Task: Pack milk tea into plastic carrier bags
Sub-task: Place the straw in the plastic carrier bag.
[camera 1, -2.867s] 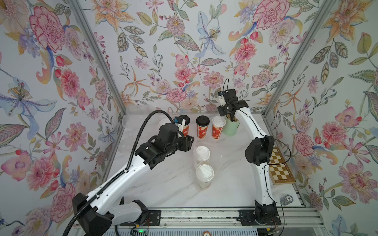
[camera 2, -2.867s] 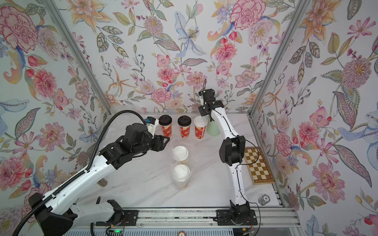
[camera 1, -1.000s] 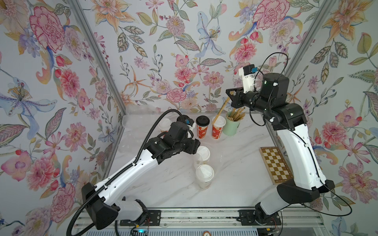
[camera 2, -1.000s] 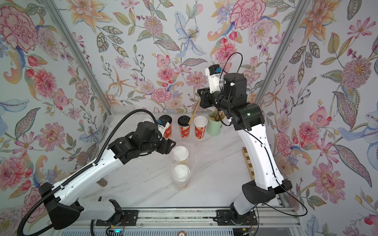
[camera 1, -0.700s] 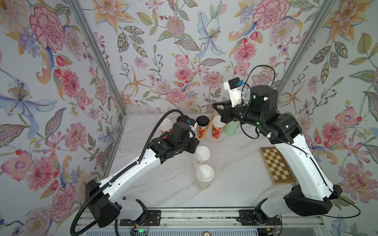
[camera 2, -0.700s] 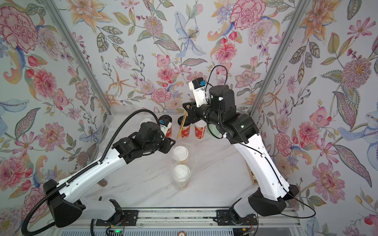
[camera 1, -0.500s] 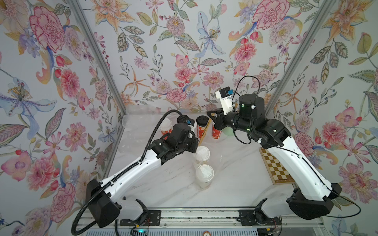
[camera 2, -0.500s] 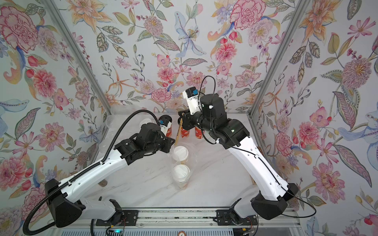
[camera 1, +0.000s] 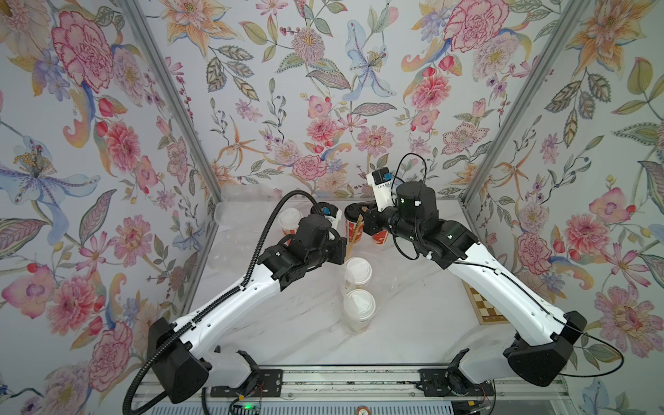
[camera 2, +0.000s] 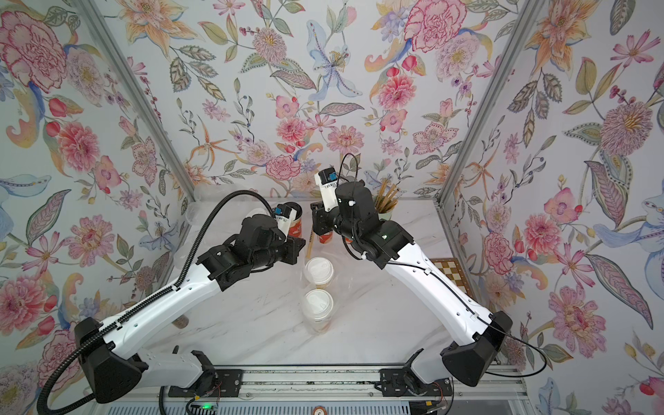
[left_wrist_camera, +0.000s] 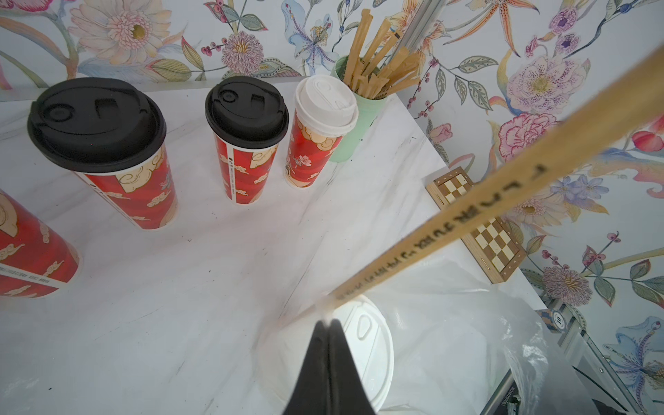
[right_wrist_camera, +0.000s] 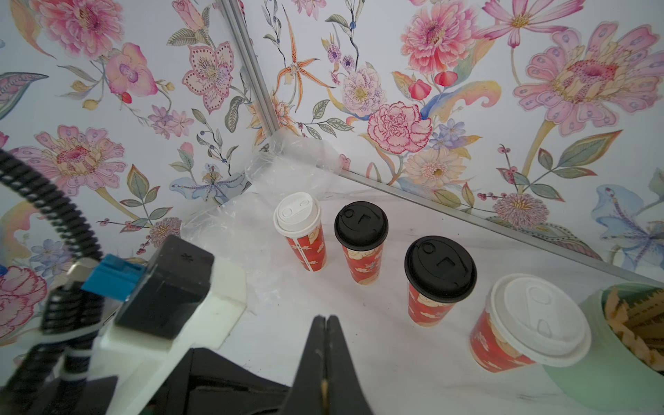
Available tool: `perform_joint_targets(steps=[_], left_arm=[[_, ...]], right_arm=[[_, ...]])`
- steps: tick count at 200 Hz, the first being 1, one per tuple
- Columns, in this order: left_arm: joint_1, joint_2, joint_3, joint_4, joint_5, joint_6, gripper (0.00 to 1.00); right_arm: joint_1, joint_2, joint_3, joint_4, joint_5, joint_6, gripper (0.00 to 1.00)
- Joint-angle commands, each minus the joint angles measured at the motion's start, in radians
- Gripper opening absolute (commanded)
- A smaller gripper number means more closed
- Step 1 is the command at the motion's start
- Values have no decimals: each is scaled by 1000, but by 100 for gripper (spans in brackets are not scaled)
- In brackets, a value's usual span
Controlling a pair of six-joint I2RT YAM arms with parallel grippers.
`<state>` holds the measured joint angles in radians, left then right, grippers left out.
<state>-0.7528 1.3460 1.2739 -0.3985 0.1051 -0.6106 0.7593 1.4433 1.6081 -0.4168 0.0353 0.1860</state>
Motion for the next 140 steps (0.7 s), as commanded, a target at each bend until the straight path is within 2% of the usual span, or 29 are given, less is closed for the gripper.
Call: perform_joint_targets(steps=[1, 54, 140], left_arm=[[7, -28, -14, 25, 19, -12, 7], [13, -35, -31, 18, -5, -22, 6], [36, -54, -64, 41, -2, -38, 6]], right_arm=[[16, -34, -50, 78, 54, -47, 2], [37, -63, -169, 183, 105, -120, 2], [63, -28, -307, 271, 66, -181, 2]])
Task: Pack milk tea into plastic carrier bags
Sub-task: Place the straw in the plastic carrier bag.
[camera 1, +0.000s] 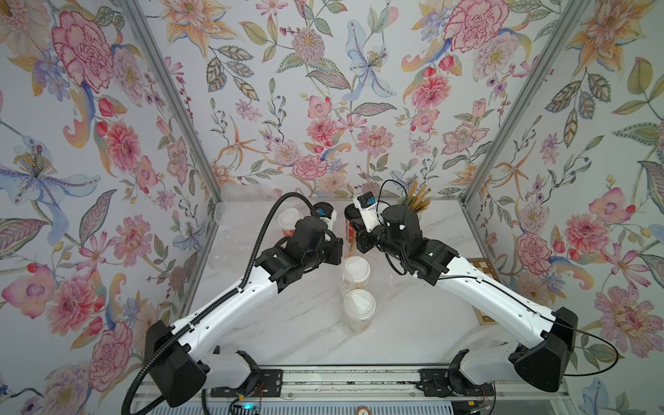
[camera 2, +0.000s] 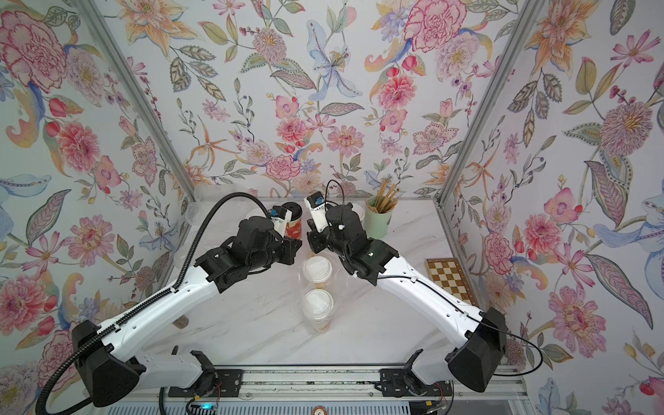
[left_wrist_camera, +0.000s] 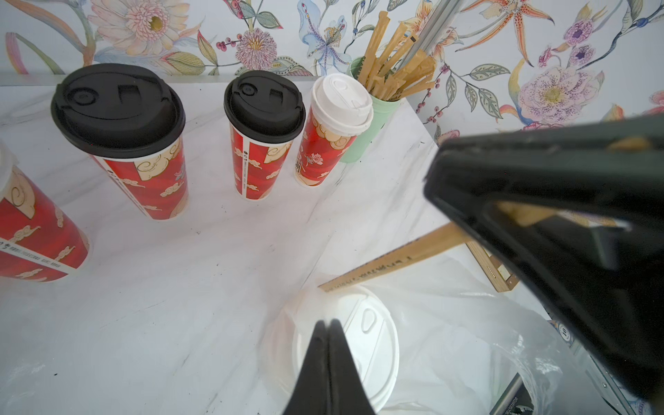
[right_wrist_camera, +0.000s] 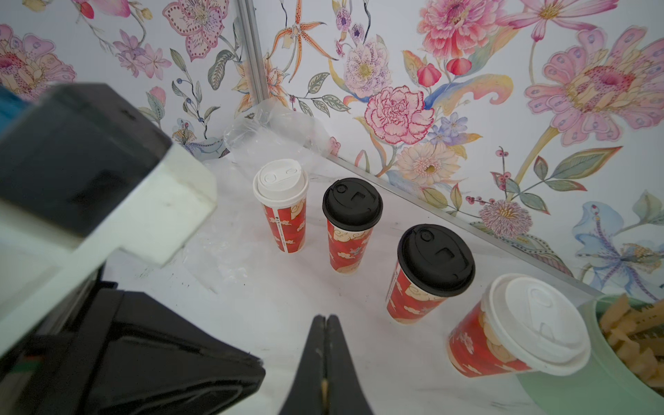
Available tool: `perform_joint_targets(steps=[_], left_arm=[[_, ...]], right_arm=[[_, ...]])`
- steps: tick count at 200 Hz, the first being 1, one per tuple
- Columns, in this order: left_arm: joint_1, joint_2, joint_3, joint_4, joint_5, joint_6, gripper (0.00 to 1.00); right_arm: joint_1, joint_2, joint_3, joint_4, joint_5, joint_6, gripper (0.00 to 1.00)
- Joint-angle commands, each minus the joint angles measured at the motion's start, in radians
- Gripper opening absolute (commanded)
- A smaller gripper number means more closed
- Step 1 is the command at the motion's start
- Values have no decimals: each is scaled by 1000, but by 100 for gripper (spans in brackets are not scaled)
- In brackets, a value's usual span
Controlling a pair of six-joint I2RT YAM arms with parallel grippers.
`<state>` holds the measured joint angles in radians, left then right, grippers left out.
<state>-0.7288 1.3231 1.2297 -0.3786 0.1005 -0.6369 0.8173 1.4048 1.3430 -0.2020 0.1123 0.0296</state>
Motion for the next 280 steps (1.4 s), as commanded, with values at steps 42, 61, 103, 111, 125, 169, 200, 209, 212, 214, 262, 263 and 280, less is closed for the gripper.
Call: perform_joint_targets(steps=[42, 61, 103, 111, 125, 169, 200, 209, 212, 214, 262, 263, 280], left_arm=[[14, -35, -27, 27, 5, -18, 6], [15, -38, -30, 30, 5, -21, 7], [15, -43, -35, 32, 7, -23, 8], [17, -45, -35, 31, 7, -23, 8], [18, -45, -33, 25, 7, -21, 14], [16, -44, -20, -15, 2, -3, 28], [17, -55, -30, -16, 1, -1, 32], [17, -56, -32, -16, 1, -2, 32], [18, -57, -33, -17, 1, -1, 33], [18, -58, -34, -16, 1, -2, 33], [17, -65, -43, -4, 8, -7, 36], [17, -65, -44, -3, 8, -6, 36], [17, -71, -51, 0, 7, -7, 37]], right_arm=[[2, 34, -156, 153, -49, -2, 5], [-4, 56, -196, 192, -81, 16, 7], [-31, 91, -236, 219, -110, 47, 8], [-38, 90, -234, 214, -112, 55, 10], [-44, 77, -216, 191, -115, 68, 18], [-92, 10, -78, 67, -176, 78, 40], [-181, -18, -7, 17, -248, 85, 44], [-226, -19, 7, 5, -248, 80, 45], [-237, -18, 13, 3, -248, 79, 45], [-245, -18, 17, 0, -248, 77, 45], [-463, 115, 166, -141, -220, 10, 43], [-465, 117, 170, -142, -221, 10, 42], [-545, 174, 217, -165, -222, 29, 40]])
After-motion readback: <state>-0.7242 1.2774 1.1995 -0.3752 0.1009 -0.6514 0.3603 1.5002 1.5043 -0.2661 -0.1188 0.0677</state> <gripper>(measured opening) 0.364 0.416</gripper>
